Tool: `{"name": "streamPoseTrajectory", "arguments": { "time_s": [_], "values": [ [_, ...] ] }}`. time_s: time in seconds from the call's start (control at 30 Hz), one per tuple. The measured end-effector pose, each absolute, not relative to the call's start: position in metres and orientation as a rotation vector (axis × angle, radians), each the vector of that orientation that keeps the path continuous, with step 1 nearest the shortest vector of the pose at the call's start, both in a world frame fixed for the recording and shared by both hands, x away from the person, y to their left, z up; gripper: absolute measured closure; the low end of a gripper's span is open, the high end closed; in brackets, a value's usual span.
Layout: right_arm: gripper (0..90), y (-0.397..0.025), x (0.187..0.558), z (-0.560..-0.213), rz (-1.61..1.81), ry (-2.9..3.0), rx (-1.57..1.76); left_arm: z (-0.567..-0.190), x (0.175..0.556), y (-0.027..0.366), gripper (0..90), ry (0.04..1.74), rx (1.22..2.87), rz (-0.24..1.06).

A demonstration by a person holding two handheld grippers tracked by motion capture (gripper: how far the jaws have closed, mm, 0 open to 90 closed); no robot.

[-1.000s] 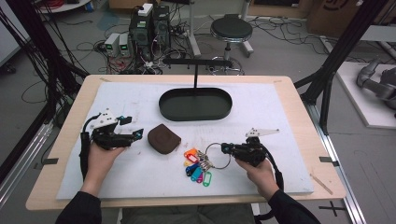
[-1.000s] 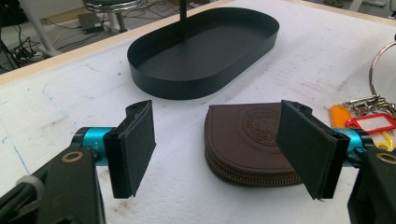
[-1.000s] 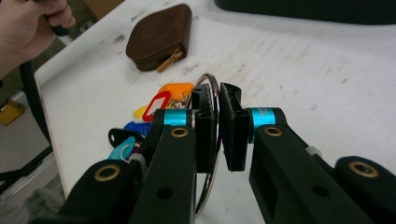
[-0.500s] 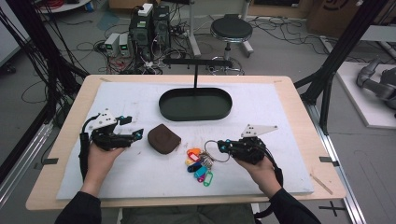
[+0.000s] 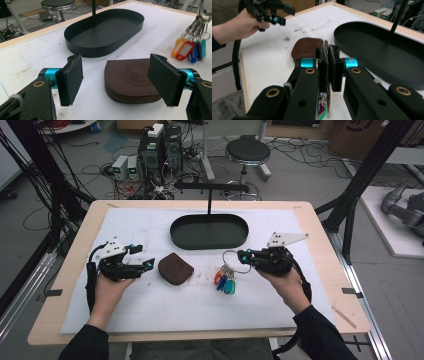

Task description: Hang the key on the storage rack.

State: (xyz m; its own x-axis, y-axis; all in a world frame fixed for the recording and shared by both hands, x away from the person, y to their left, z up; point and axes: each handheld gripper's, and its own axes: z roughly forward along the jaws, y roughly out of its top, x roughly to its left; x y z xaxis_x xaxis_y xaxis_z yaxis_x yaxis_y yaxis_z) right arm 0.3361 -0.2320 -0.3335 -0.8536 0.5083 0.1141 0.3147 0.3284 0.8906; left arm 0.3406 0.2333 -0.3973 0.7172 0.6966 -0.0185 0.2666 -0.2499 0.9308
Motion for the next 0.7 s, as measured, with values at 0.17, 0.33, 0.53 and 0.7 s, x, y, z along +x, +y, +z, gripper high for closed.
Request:
{"name": "streamPoseTrajectory", "arguments": {
  "time_s": [0.17, 0.33, 0.53, 0.7],
  "values": [
    [87.9, -0.234, 0.351, -0.316, 1.545, 2.385, 0.716, -0.399, 0.339, 0.230, 28.3, 0.747, 1.820, 0.491],
    [87.9, -0.234, 0.372, -0.293, 1.534, 2.351, 0.676, -0.400, 0.336, 0.227, 28.3, 0.744, 1.810, 0.505],
    [88.0, -0.230, 0.390, -0.276, 1.507, 2.338, 0.631, -0.401, 0.335, 0.226, 28.3, 0.735, 1.810, 0.500],
    [88.1, -0.227, 0.408, -0.265, 1.498, 2.321, 0.615, -0.402, 0.334, 0.227, 28.3, 0.738, 1.807, 0.501]
  ]
}}
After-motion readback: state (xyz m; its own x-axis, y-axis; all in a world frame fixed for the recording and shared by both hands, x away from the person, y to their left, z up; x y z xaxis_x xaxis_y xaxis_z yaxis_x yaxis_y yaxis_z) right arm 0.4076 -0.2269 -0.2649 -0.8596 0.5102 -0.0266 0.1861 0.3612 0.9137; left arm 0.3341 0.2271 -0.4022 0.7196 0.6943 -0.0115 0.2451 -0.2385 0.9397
